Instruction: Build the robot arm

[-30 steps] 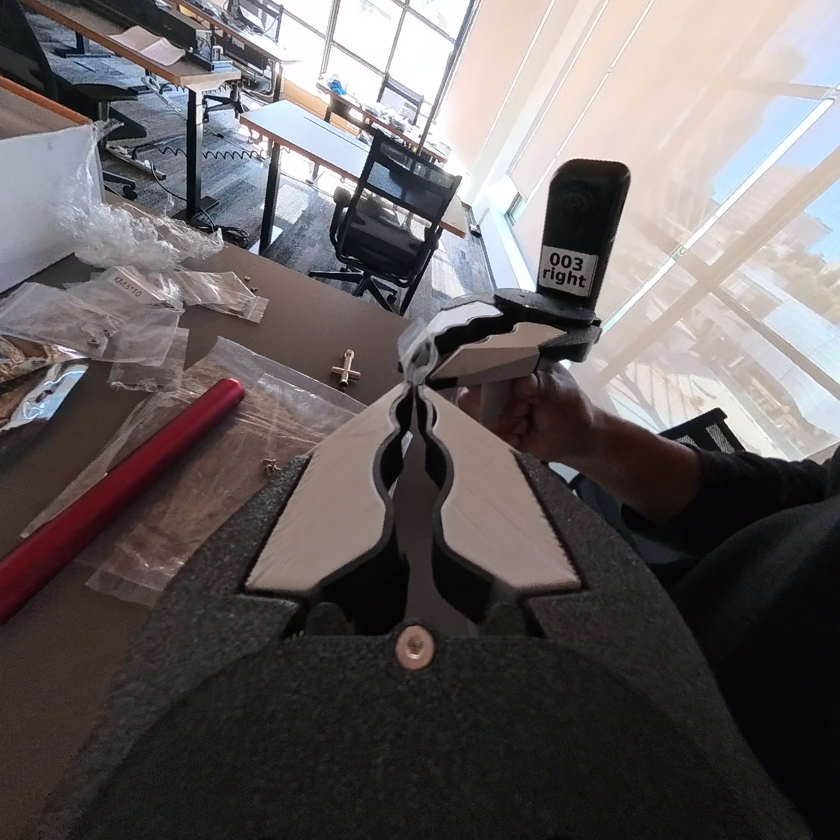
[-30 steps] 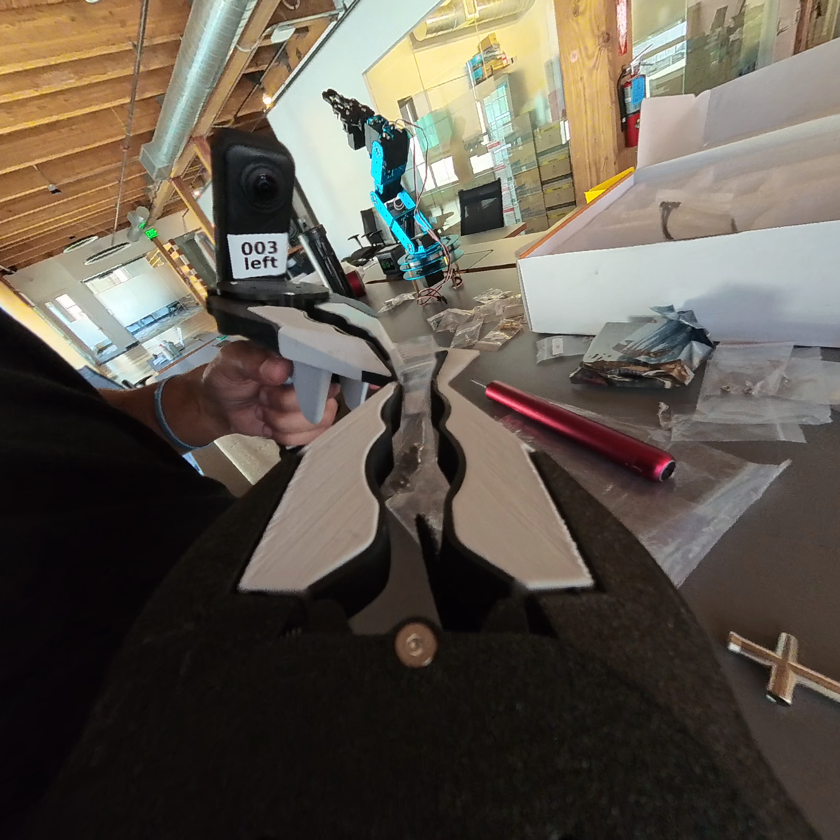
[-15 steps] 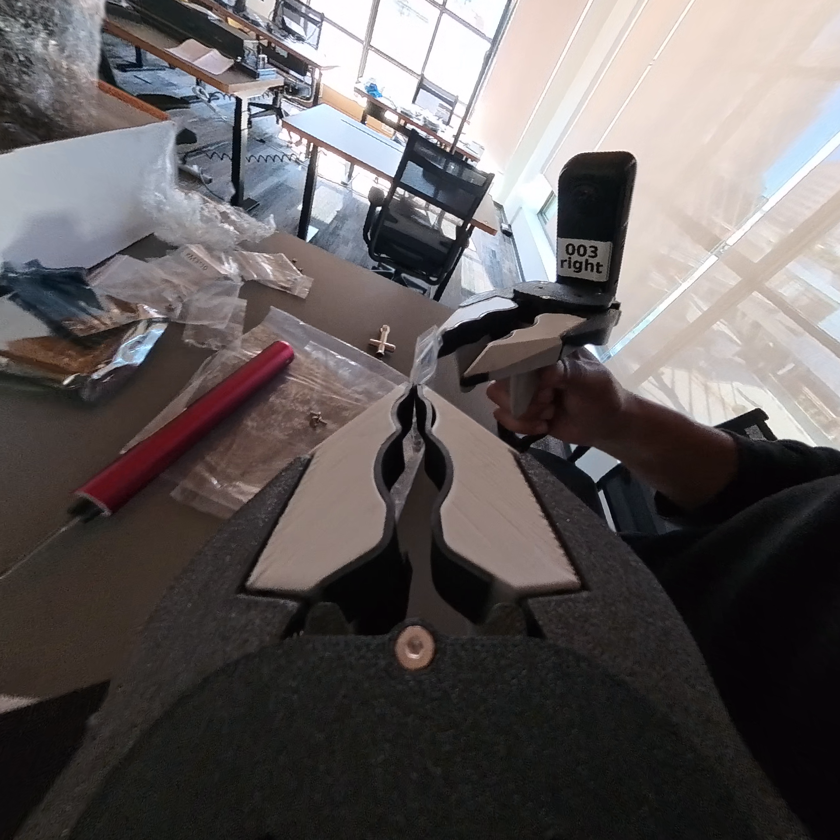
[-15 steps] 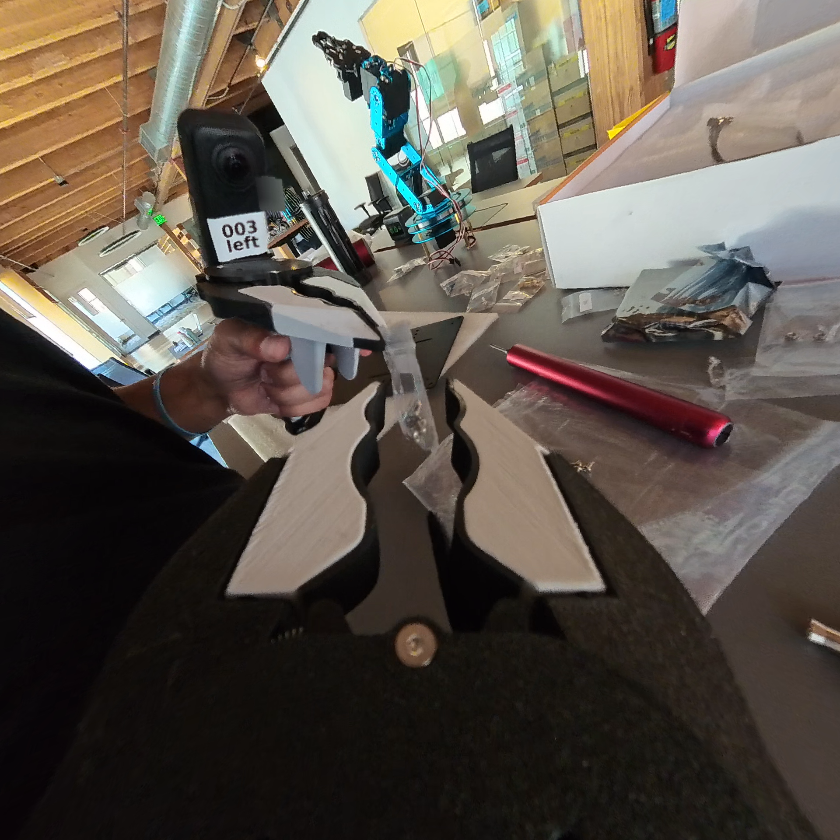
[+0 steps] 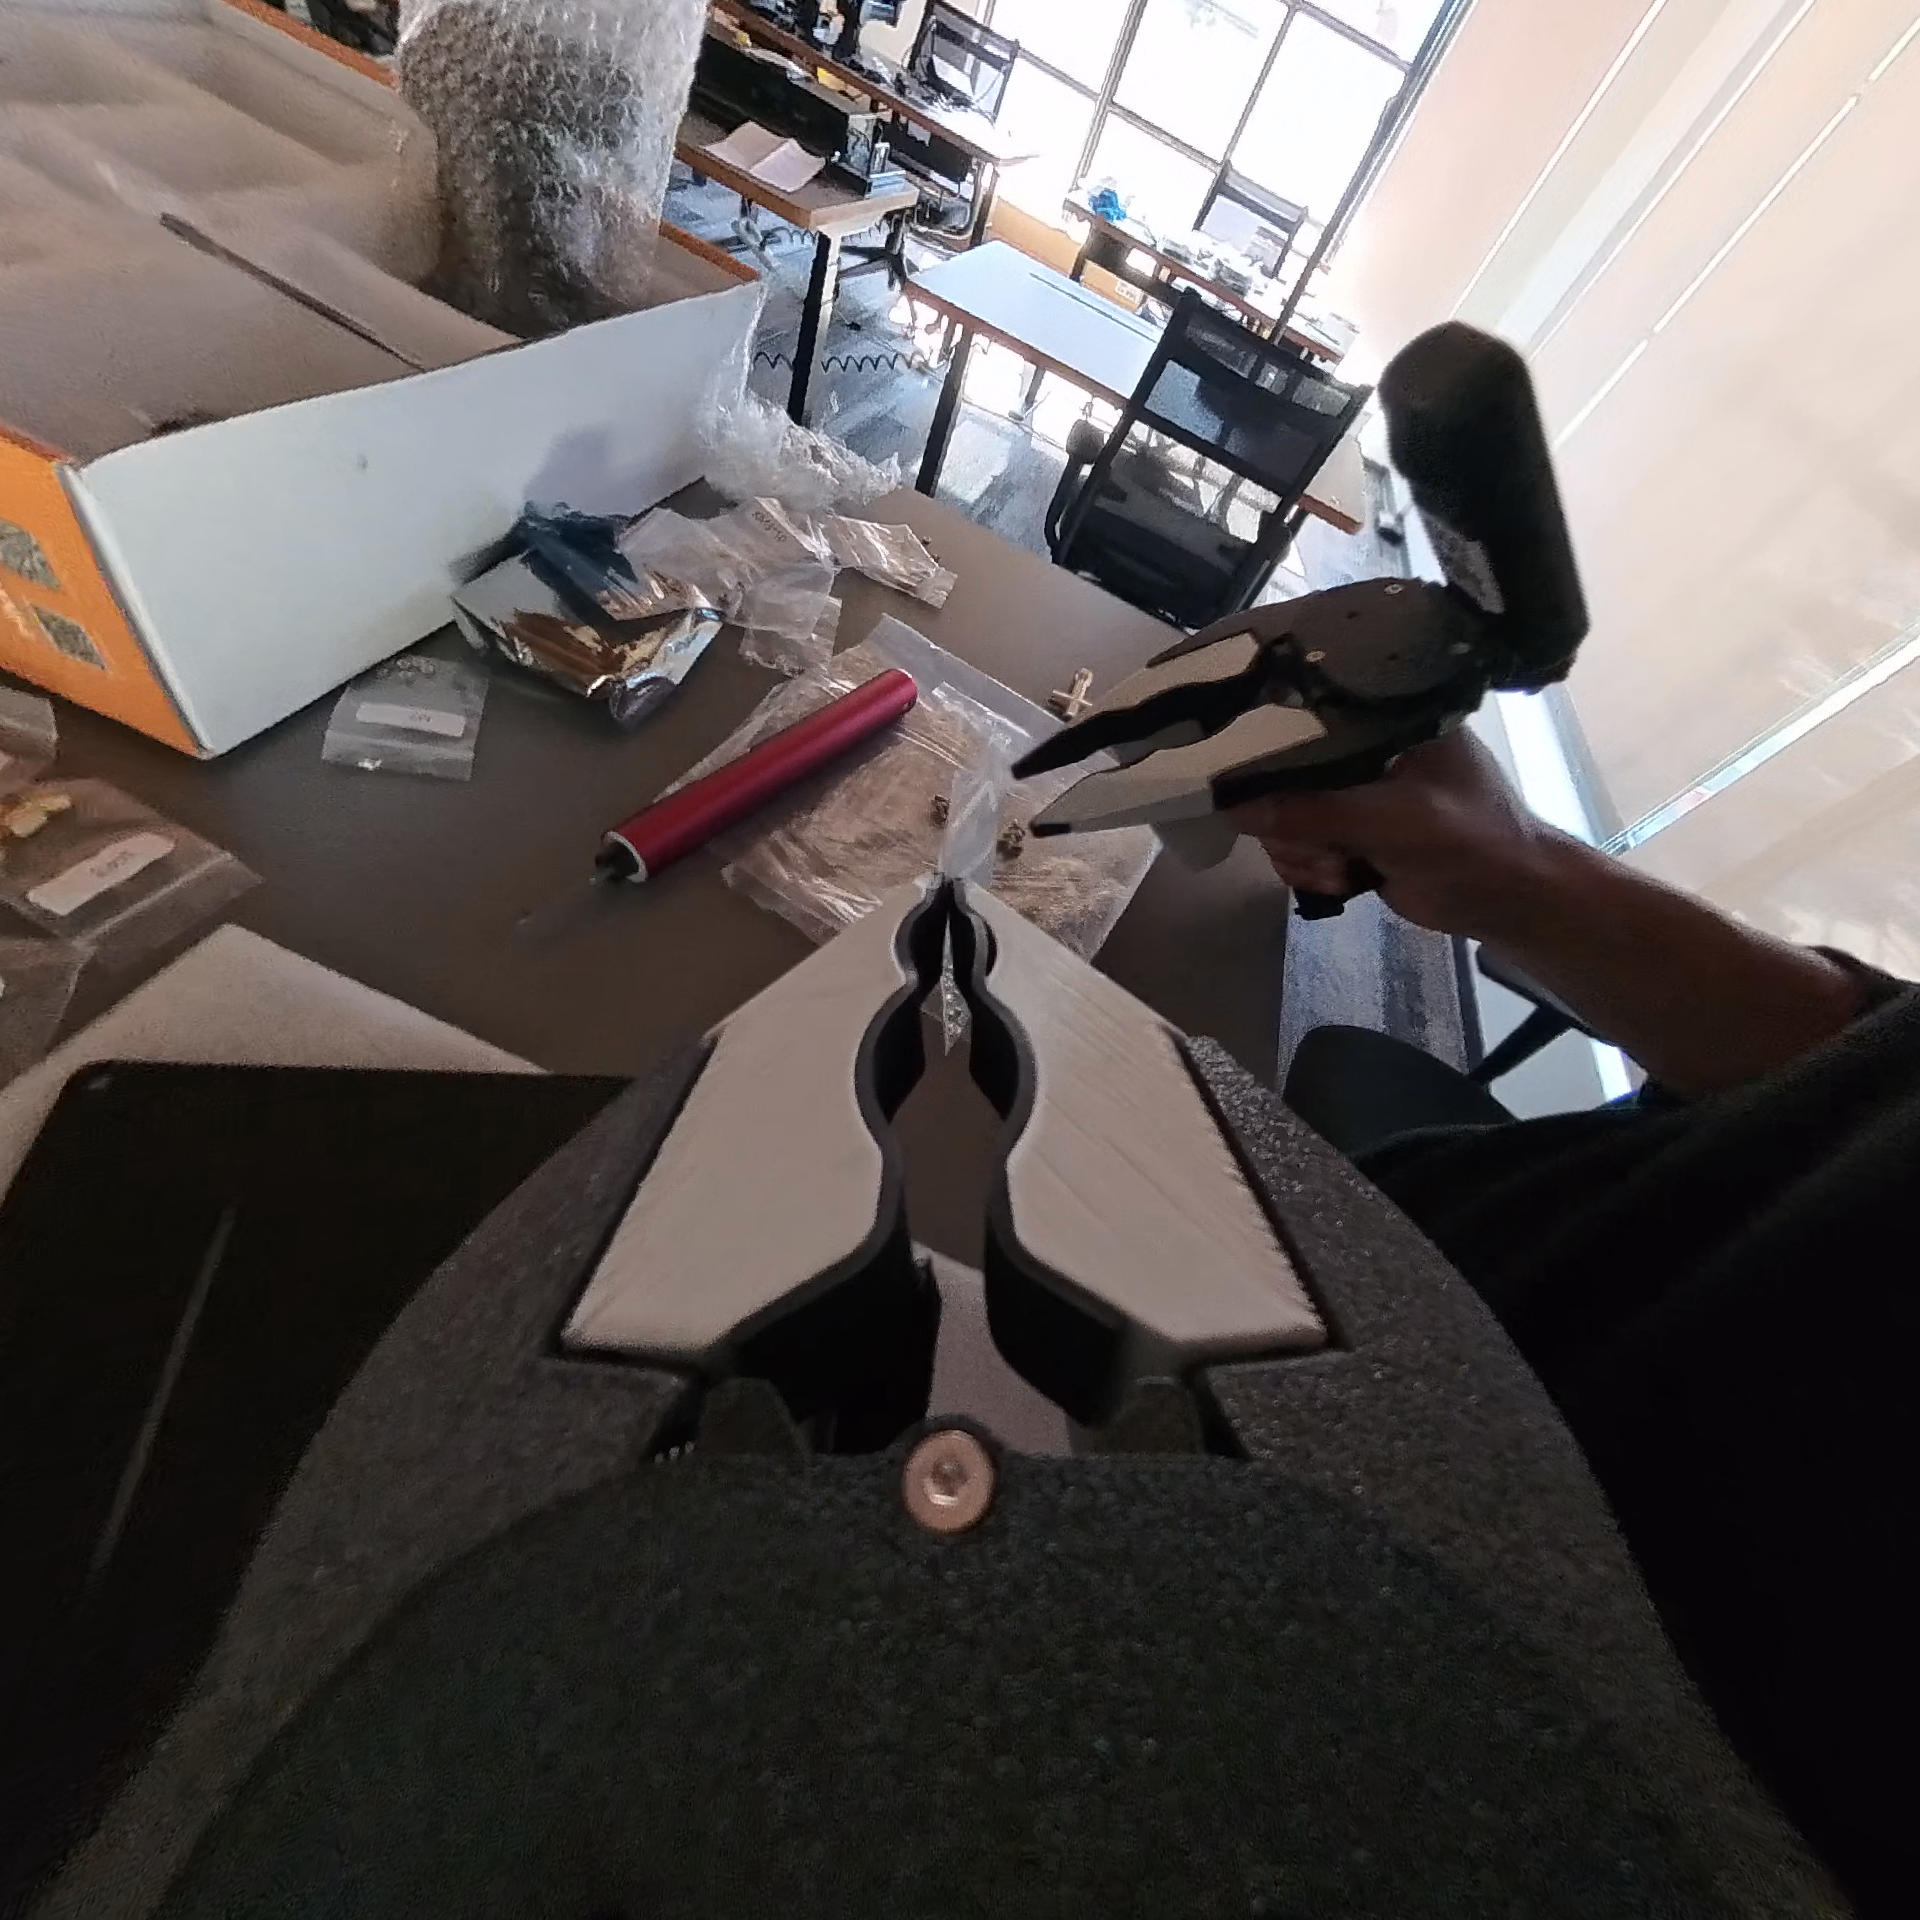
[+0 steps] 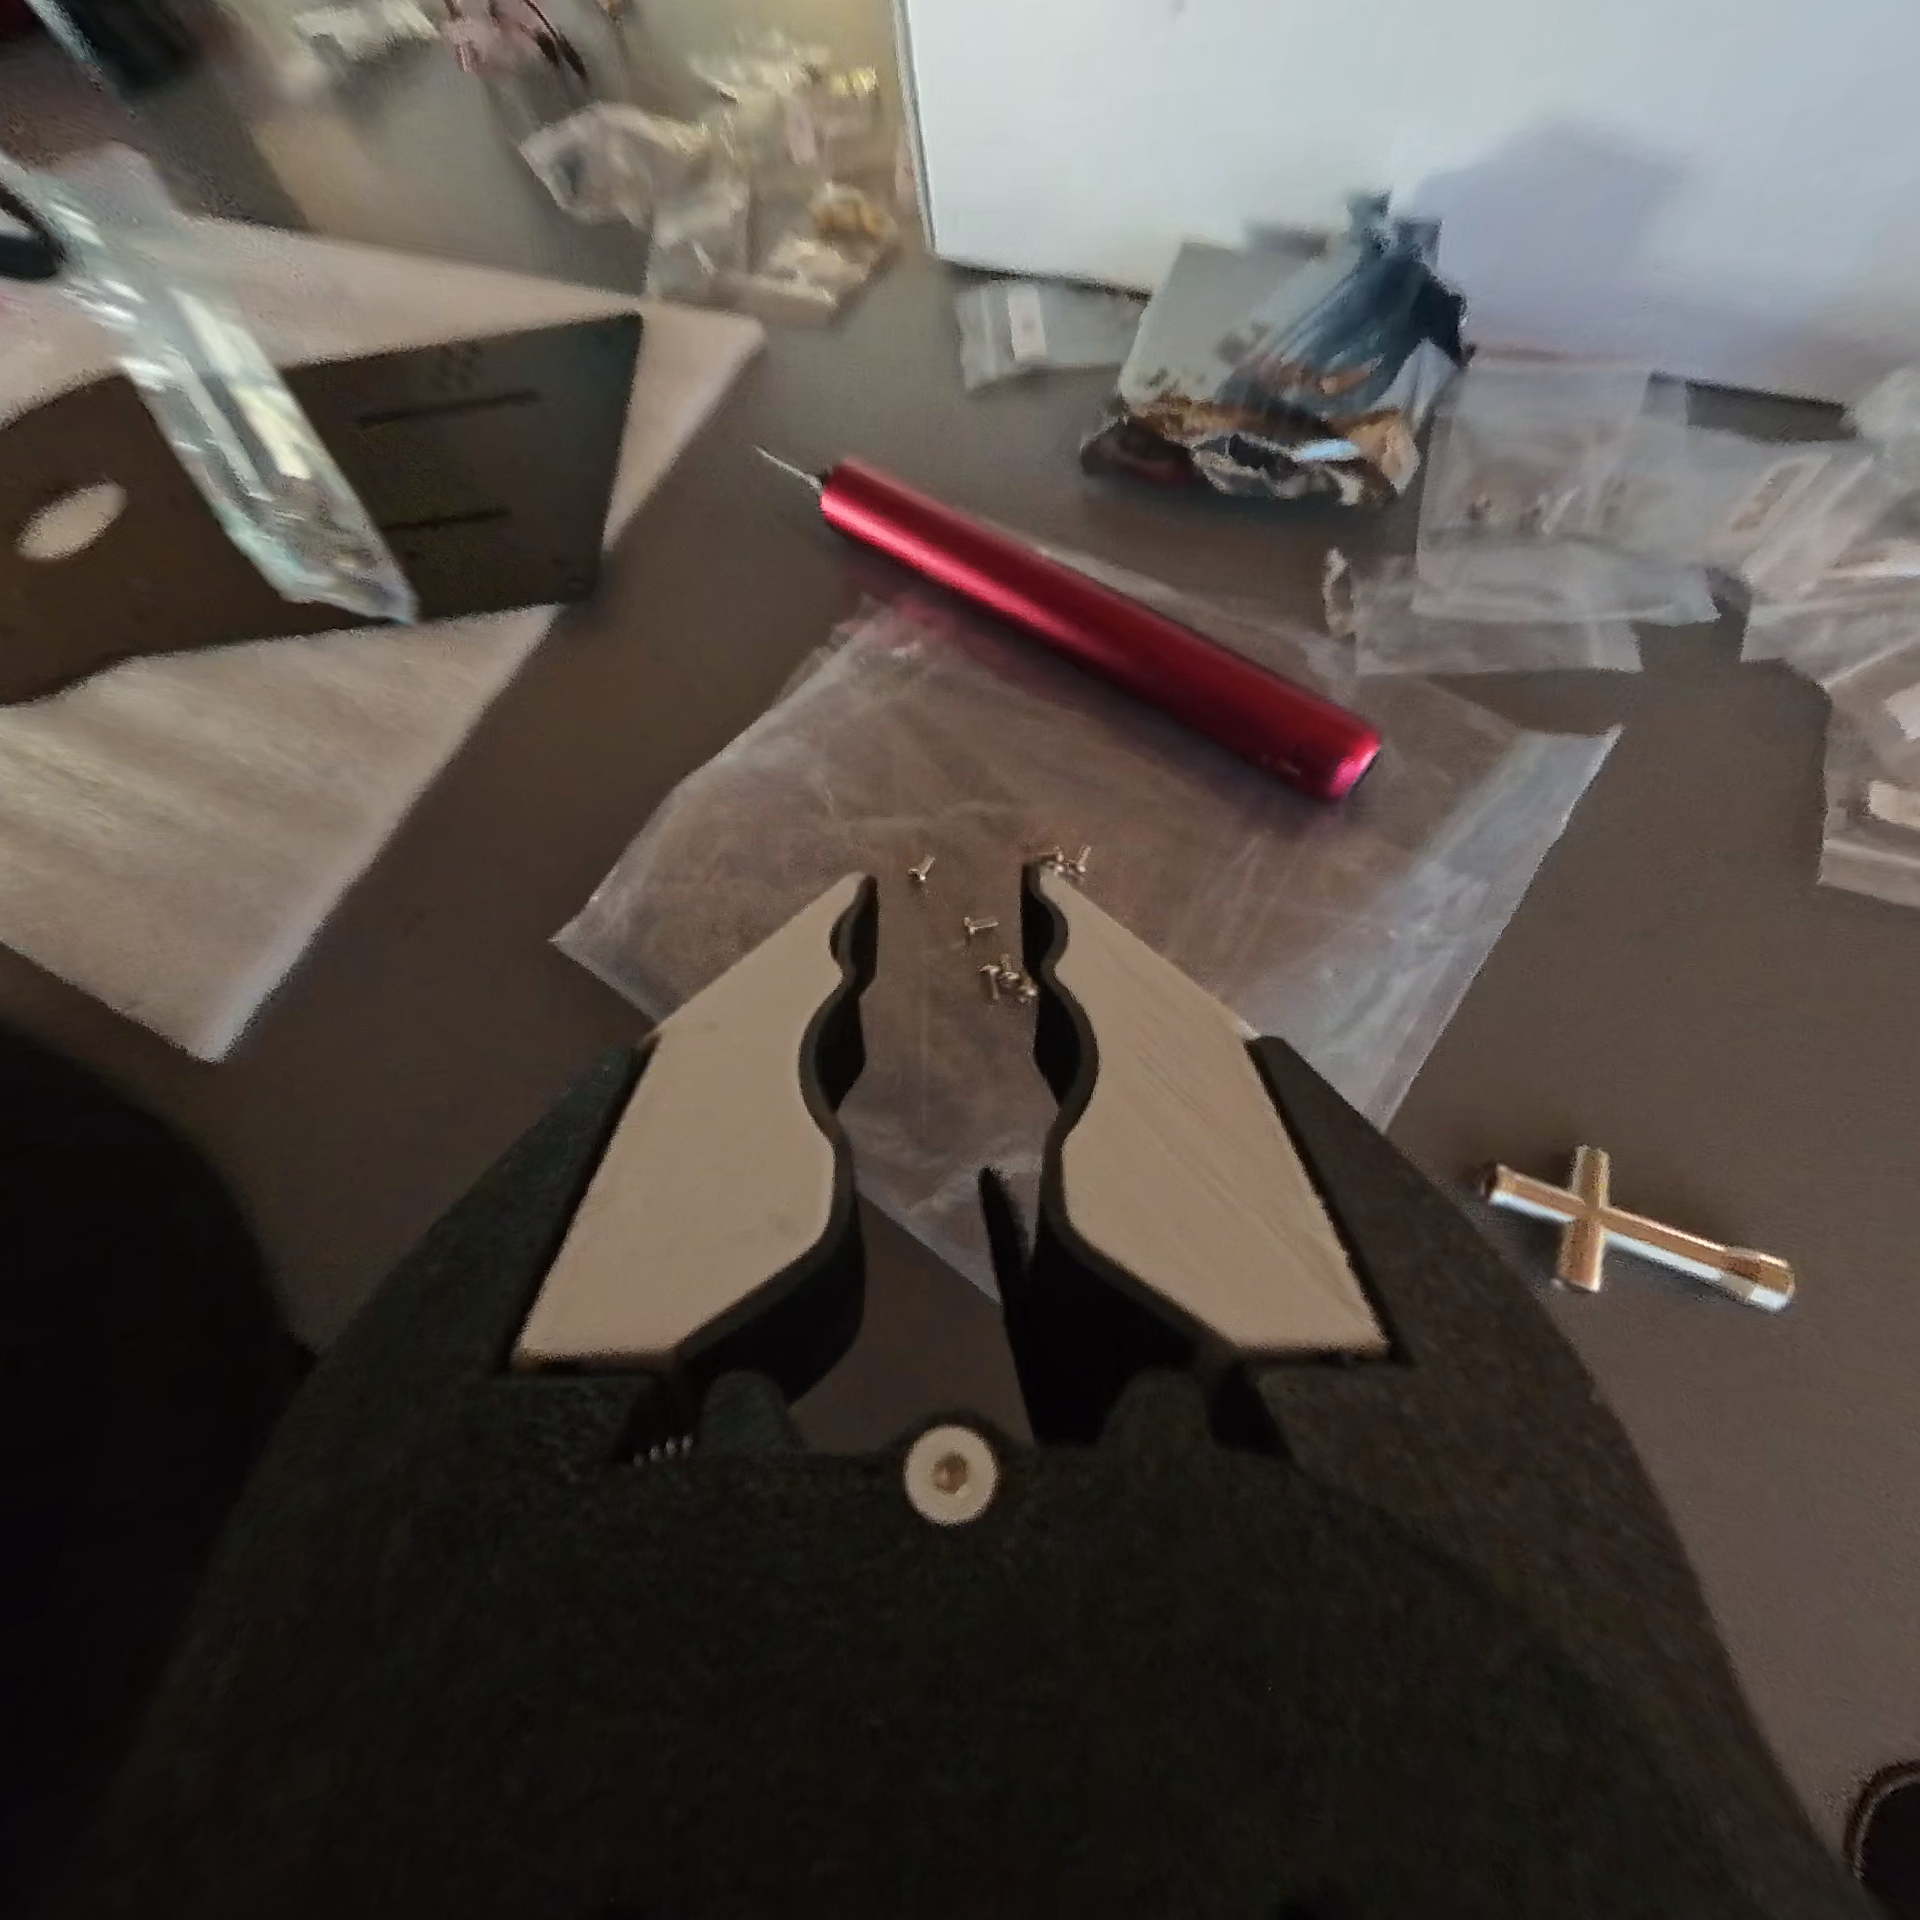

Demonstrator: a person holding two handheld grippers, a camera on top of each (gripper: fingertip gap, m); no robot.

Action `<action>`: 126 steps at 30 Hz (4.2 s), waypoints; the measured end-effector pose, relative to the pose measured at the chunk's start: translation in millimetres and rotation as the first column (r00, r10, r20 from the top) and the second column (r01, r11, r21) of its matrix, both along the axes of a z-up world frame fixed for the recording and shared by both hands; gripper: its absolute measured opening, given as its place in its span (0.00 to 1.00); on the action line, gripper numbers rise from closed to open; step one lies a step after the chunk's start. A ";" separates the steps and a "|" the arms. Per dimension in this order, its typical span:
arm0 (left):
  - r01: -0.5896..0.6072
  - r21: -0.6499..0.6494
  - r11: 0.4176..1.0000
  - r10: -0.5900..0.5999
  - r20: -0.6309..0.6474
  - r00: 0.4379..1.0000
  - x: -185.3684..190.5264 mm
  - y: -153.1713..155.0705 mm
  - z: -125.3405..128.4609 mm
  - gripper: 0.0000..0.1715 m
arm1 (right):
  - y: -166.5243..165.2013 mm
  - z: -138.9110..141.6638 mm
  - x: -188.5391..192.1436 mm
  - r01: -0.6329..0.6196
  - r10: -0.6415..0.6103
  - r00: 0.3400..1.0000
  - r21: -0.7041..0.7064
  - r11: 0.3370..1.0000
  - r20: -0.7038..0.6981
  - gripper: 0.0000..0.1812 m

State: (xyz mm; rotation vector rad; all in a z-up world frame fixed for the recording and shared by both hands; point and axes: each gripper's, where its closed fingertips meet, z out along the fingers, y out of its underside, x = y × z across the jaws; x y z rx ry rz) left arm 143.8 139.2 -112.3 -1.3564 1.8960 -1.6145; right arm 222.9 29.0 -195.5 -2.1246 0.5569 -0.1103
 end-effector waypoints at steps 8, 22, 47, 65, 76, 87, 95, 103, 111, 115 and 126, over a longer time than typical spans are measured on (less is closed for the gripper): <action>-0.001 -0.040 0.999 0.001 -0.017 1.000 -8.7 -1.9 -2.7 0.00 | 6.1 -18.0 8.6 0.035 -0.035 0.999 -0.098 0.995 0.002 0.22; 0.002 -0.045 0.999 -0.003 -0.018 1.000 -5.4 -0.4 -3.0 0.00 | 5.0 -23.1 -3.7 0.004 -0.007 1.000 -0.124 0.992 -0.023 0.19; 0.062 -0.050 0.997 -0.063 -0.009 0.998 -3.3 -17.2 -3.4 0.00 | -10.2 -20.7 -8.1 0.018 -0.022 0.999 -0.124 0.992 -0.025 0.15; 0.266 -0.126 0.956 -0.259 0.070 0.963 -15.1 -30.5 21.3 0.00 | 60.3 106.4 -86.8 -0.337 0.476 0.870 0.548 0.765 -0.129 0.14; 0.314 -0.112 0.943 -0.302 0.111 0.947 -29.8 -16.8 37.6 0.00 | 80.0 118.8 -97.4 -0.441 0.533 0.845 0.509 0.740 -0.043 0.01; 0.276 -0.167 0.946 -0.257 0.129 0.958 -39.3 -9.2 40.9 0.00 | 86.9 121.5 -108.8 -0.481 0.564 0.826 0.501 0.719 -0.017 0.02; 0.272 -0.233 0.934 -0.239 0.159 0.958 -43.1 -9.3 49.8 0.13 | 89.5 129.5 -109.2 -0.475 0.578 0.815 0.544 0.692 -0.024 0.00; 0.276 -0.262 0.925 -0.230 0.192 0.954 -42.3 -14.6 49.4 0.07 | 98.5 137.6 -121.8 -0.480 0.635 0.769 0.597 0.643 -0.067 0.00; 0.265 -0.270 0.926 -0.209 0.217 0.953 -44.9 -11.7 50.8 0.03 | 103.9 138.2 -123.9 -0.479 0.653 0.752 0.607 0.634 -0.088 0.00; 0.280 -0.282 0.918 -0.217 0.236 0.947 -48.0 -9.8 53.6 0.00 | 105.3 137.8 -124.3 -0.482 0.655 0.750 0.603 0.635 -0.090 0.00; 0.293 -0.271 0.917 -0.231 0.240 0.943 -48.6 -9.8 55.1 0.00 | 110.4 137.2 -130.3 -0.469 0.672 0.733 0.634 0.614 -0.109 0.05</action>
